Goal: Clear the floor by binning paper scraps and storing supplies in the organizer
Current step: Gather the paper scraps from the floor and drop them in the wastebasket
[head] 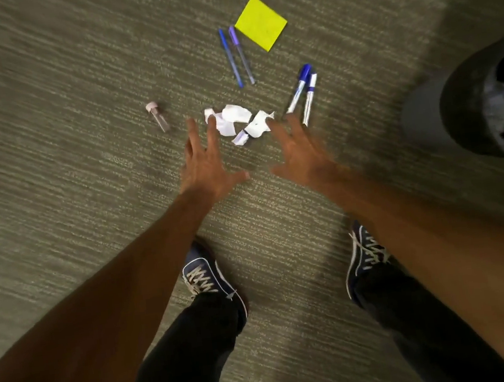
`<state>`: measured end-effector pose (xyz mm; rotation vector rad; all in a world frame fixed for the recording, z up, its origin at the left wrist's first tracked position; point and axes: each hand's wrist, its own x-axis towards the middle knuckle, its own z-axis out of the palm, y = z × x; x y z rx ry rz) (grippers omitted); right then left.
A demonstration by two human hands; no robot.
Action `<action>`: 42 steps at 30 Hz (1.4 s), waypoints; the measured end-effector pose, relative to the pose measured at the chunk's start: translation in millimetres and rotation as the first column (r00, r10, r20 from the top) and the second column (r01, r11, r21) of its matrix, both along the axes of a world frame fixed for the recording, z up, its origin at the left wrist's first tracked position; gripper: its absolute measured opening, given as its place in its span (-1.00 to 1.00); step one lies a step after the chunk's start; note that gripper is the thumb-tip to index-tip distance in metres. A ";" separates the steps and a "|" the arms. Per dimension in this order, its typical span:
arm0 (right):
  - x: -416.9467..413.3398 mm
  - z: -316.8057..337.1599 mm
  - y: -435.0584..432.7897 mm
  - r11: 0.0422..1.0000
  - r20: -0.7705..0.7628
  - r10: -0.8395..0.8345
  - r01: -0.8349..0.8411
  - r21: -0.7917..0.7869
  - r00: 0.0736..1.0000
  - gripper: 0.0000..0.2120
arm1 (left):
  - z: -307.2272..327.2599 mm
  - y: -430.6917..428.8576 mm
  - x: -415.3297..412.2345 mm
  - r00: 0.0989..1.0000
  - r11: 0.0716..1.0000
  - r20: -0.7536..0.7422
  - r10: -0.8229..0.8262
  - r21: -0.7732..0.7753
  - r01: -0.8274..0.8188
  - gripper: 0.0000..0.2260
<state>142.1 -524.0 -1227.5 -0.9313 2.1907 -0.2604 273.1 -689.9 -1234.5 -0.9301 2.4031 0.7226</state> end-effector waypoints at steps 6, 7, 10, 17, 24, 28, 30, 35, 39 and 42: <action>-7.7 -74.0 -35.9 0.986 -0.119 0.163 -0.158 0.052 0.979 -0.10 | -76.6 -17.4 -18.5 0.999 1.000 -0.032 0.001 -0.003 -0.001 0.22; -10.8 -81.8 -41.2 0.986 -0.127 0.164 -0.158 0.059 0.978 -0.09 | -84.3 -18.9 -23.3 0.999 1.000 -0.039 -0.003 -0.012 0.002 0.20; -19.5 -99.6 -54.7 0.988 -0.101 0.146 -0.140 0.063 0.984 -0.03 | -101.0 -18.7 -37.7 0.998 1.000 -0.069 -0.007 -0.007 0.007 0.10; -36.1 -115.7 -86.4 0.967 -0.106 0.248 -0.240 0.082 0.963 0.07 | -110.4 -16.5 -58.0 0.994 0.993 -0.037 0.105 -0.041 -0.107 -0.16; -35.8 -108.2 -89.0 0.937 -0.172 0.340 -0.349 -0.027 0.924 -0.59 | -108.1 -16.9 -47.9 0.979 0.991 -0.178 0.101 -0.073 -0.116 -0.69; -33.0 -103.4 -85.9 0.946 -0.163 0.313 -0.322 -0.028 0.936 -0.71 | -105.2 -19.3 -41.1 0.968 0.977 -0.194 0.160 -0.110 -0.184 -0.71; -33.5 -99.4 -83.0 0.947 -0.147 0.313 -0.320 -0.022 0.938 -0.75 | -99.0 -20.4 -38.5 0.966 0.978 -0.197 0.166 -0.096 -0.188 -0.70; -34.0 -70.8 -72.6 0.970 -0.118 0.217 -0.227 -0.081 0.969 -0.73 | -65.1 -23.0 -40.5 0.972 0.982 -0.190 0.141 -0.097 -0.161 -0.76; -35.7 -35.0 -59.7 0.976 -0.150 0.151 -0.172 -0.132 0.977 -0.72 | -25.9 -19.9 -43.3 0.967 0.986 -0.234 0.100 -0.110 -0.128 -0.73; -37.8 2.5 -43.6 0.988 -0.128 0.037 -0.056 -0.146 0.991 -0.77 | 11.6 -9.1 -50.0 0.955 0.991 -0.295 0.039 -0.107 -0.074 -0.73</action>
